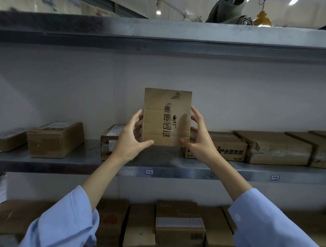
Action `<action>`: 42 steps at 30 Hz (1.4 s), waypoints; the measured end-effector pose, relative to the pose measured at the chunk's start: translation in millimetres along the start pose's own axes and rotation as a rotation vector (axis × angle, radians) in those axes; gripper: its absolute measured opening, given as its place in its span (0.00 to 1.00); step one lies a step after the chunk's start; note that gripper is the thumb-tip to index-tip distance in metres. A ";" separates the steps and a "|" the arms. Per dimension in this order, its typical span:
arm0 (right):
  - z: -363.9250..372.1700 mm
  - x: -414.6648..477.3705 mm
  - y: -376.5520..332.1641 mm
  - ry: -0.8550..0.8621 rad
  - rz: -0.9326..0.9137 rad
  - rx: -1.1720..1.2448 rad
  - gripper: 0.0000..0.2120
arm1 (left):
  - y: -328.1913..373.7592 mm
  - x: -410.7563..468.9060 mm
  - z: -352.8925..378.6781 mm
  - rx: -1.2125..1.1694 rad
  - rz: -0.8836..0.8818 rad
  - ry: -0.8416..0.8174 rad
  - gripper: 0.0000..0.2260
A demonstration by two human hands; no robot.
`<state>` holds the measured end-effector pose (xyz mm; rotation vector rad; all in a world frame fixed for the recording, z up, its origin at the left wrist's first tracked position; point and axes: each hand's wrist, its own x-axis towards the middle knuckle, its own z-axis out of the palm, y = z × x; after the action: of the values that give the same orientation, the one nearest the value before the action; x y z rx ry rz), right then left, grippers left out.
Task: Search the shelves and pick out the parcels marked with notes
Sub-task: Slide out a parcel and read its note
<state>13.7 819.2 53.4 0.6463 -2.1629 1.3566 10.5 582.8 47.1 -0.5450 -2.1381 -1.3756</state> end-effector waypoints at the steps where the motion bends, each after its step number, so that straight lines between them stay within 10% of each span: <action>1: -0.1 1.0 0.4 0.004 0.010 0.003 0.48 | -1.0 0.2 -0.7 -0.020 -0.011 -0.004 0.47; 42: -7.9 -7.1 6.5 0.039 0.076 0.116 0.41 | -6.8 4.1 8.4 -0.081 0.070 -0.011 0.30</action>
<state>16.3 829.8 47.5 0.5814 -2.1092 1.5315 1.5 588.0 42.1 -0.6542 -2.0587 -1.4282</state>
